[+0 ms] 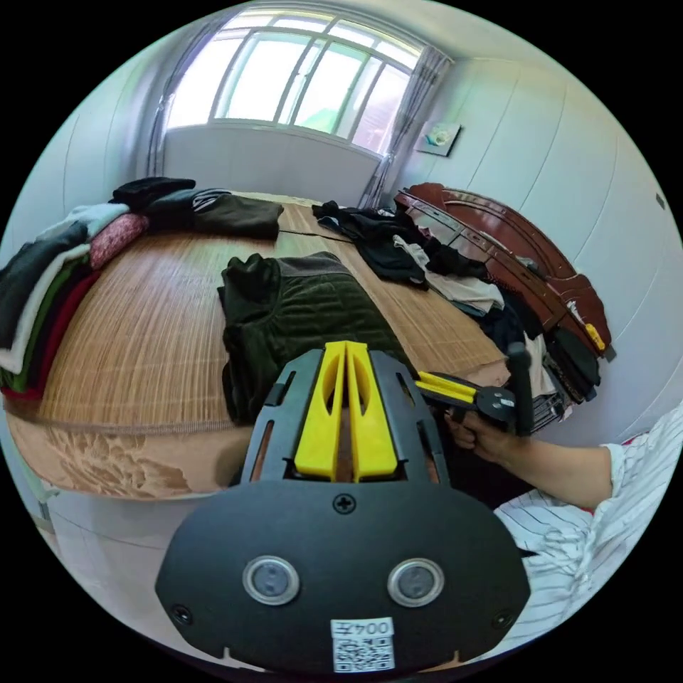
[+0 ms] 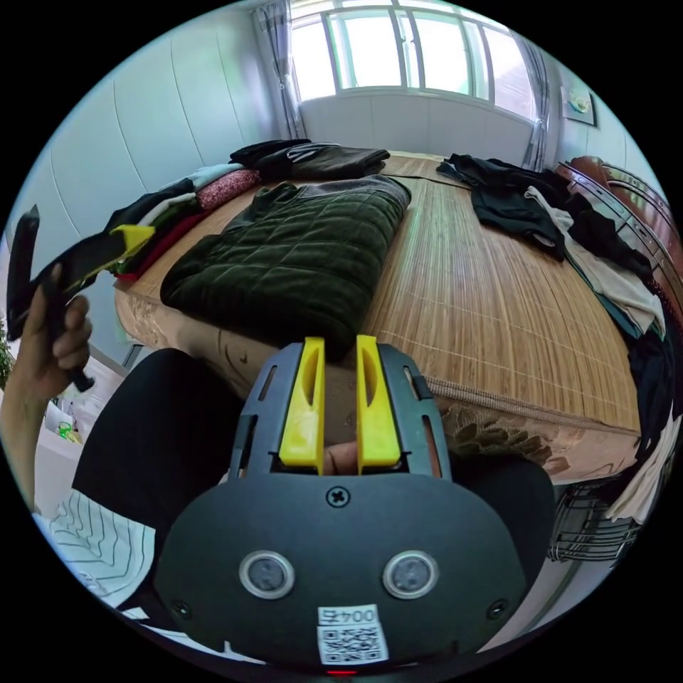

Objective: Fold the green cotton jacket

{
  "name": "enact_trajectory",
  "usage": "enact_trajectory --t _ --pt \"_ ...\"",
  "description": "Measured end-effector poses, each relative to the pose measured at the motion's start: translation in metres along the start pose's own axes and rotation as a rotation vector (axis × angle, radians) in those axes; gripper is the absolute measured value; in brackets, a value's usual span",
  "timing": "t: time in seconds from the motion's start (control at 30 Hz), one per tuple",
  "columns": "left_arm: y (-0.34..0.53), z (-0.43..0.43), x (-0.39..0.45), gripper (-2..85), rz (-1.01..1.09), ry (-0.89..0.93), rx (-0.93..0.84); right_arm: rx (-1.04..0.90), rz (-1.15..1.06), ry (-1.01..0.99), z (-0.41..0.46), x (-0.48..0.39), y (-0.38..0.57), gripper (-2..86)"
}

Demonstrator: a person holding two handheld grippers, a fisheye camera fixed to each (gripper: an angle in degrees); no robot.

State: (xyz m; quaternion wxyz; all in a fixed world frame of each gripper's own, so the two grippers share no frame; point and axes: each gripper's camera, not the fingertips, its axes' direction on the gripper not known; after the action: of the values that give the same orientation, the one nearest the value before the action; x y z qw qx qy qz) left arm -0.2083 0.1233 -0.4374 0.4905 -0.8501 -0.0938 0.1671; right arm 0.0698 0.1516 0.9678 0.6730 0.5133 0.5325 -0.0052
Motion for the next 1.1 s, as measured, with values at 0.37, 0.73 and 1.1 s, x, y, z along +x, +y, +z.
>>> enact_trajectory --t 0.37,0.73,1.1 --pt "-0.076 0.147 -0.020 0.5 0.046 -0.273 -0.200 -0.010 -0.053 -0.015 -0.018 -0.055 -0.008 6.1" --pt "-0.125 0.069 -0.038 0.7 -0.064 -0.118 -0.078 0.132 -0.049 -0.112 -0.042 -0.090 0.006 7.4" --pt "-0.068 -0.102 -0.137 2.7 -0.459 -0.122 -0.059 0.034 -0.900 0.069 0.073 -0.337 -0.001 13.8"
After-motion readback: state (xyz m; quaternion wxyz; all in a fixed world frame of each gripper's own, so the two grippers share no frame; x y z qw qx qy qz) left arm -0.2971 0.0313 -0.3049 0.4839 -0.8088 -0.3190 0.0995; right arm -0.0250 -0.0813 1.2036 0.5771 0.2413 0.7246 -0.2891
